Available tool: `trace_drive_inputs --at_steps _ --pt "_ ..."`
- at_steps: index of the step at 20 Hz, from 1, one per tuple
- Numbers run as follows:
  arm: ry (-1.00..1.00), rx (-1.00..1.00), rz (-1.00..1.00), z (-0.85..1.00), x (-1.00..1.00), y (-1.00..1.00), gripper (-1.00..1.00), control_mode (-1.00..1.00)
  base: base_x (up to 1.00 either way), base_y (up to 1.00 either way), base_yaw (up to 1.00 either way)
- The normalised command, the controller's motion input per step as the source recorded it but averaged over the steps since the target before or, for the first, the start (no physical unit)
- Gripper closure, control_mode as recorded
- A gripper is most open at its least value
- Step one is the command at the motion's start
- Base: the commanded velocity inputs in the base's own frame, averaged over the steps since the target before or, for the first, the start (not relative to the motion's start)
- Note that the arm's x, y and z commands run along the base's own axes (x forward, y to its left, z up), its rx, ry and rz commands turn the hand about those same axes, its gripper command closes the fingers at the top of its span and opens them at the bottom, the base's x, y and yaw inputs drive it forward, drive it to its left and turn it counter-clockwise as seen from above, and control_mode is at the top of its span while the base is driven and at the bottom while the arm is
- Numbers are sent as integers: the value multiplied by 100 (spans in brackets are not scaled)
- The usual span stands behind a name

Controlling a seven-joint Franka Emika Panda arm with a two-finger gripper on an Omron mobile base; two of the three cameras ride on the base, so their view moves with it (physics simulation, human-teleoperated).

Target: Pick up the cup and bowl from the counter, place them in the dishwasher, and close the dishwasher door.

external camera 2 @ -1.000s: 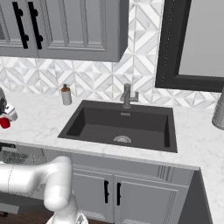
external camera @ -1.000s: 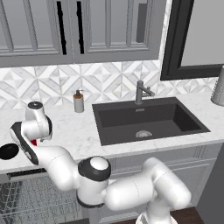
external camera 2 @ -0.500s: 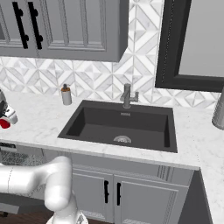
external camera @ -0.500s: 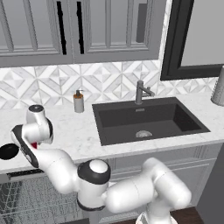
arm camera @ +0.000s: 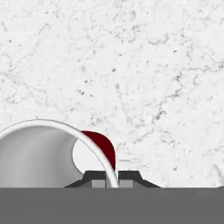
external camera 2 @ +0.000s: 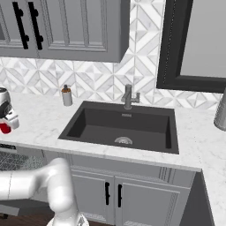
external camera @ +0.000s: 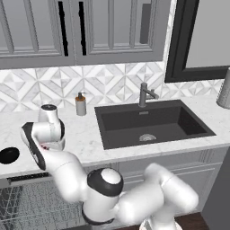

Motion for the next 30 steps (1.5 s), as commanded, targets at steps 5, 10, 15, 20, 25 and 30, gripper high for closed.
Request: trace_drive_inputs --at_steps 5,10,15,20,25,30 --pt "10 7 -16 -1 -100 -53 100 -100 0 0 0" --pt "8 0 -18 -3 -100 -26 100 -100 0 0 0" --pt "8 0 -16 0 -99 -11 100 -100 0 0 0" --pt "3 0 -5 -17 -100 -1 100 -100 0 0 0" --pt "-4 -1 2 -18 -94 0 100 -100 0 0 0" --pt "0 -3 3 -16 -62 0 100 -100 0 0 0"
